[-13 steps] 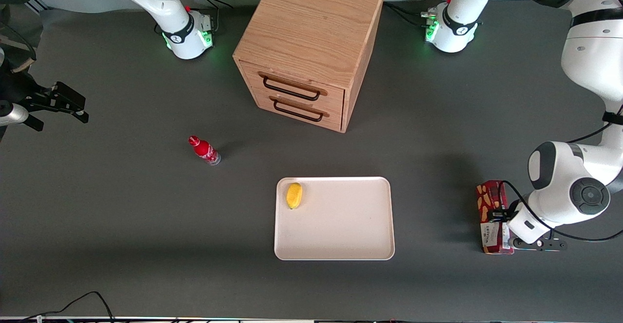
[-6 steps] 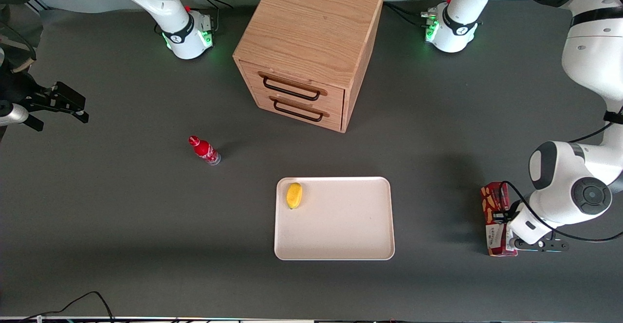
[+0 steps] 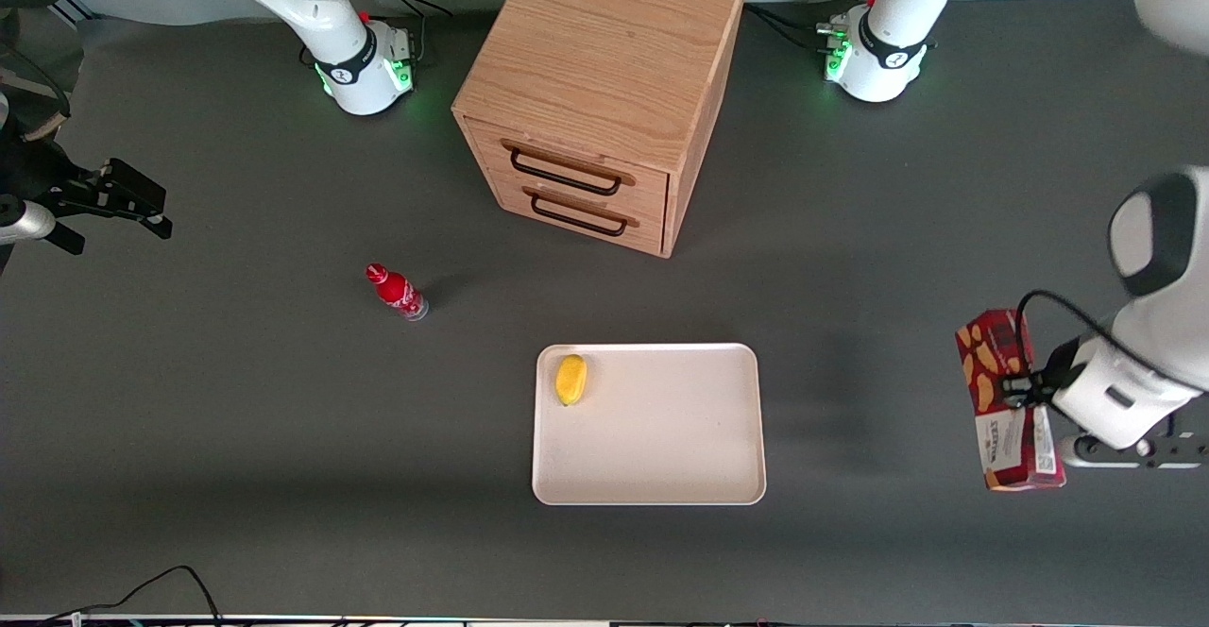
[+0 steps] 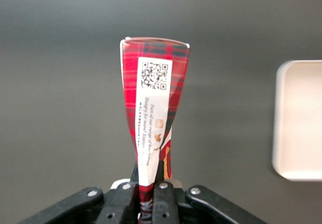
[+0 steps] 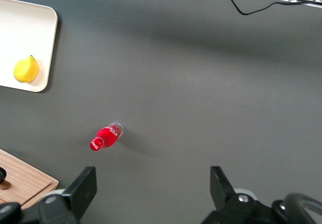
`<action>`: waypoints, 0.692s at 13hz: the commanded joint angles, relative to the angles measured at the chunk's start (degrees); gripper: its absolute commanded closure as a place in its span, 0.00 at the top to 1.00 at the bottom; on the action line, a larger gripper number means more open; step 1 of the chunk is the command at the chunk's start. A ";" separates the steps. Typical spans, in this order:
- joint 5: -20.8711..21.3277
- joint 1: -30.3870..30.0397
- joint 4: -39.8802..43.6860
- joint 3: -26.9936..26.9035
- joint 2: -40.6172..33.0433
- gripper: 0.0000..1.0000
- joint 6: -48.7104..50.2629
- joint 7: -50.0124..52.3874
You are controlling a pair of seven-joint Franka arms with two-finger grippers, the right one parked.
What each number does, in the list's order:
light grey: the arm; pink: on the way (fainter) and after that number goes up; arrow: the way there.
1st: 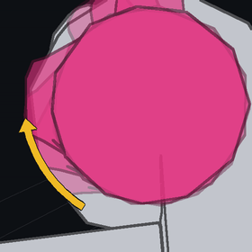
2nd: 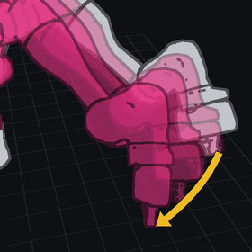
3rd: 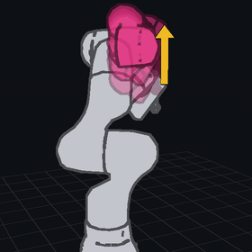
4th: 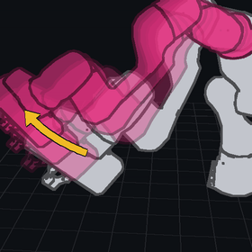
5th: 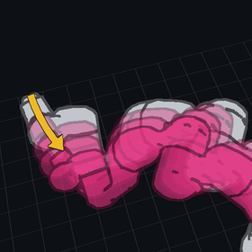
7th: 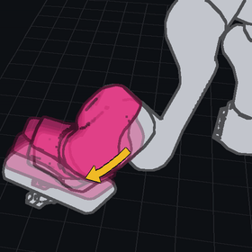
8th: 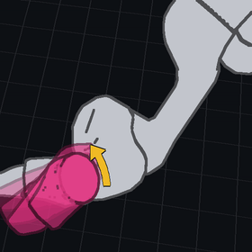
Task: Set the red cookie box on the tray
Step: 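Close the left gripper on the cookie box and lift it, then carry the held box over the white tray's corner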
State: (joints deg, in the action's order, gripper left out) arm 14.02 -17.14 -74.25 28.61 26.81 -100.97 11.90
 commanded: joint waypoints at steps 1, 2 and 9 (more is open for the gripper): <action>-1.19 2.80 4.70 3.45 -2.55 0.00 7.86 9.06; -1.19 4.29 6.38 4.60 -2.46 0.00 9.28 13.11; -0.32 16.86 6.31 4.35 4.28 0.00 -3.60 30.28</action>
State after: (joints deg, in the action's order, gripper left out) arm 13.03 -3.07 -69.89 33.93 26.89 -100.87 39.25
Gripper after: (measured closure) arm 0.899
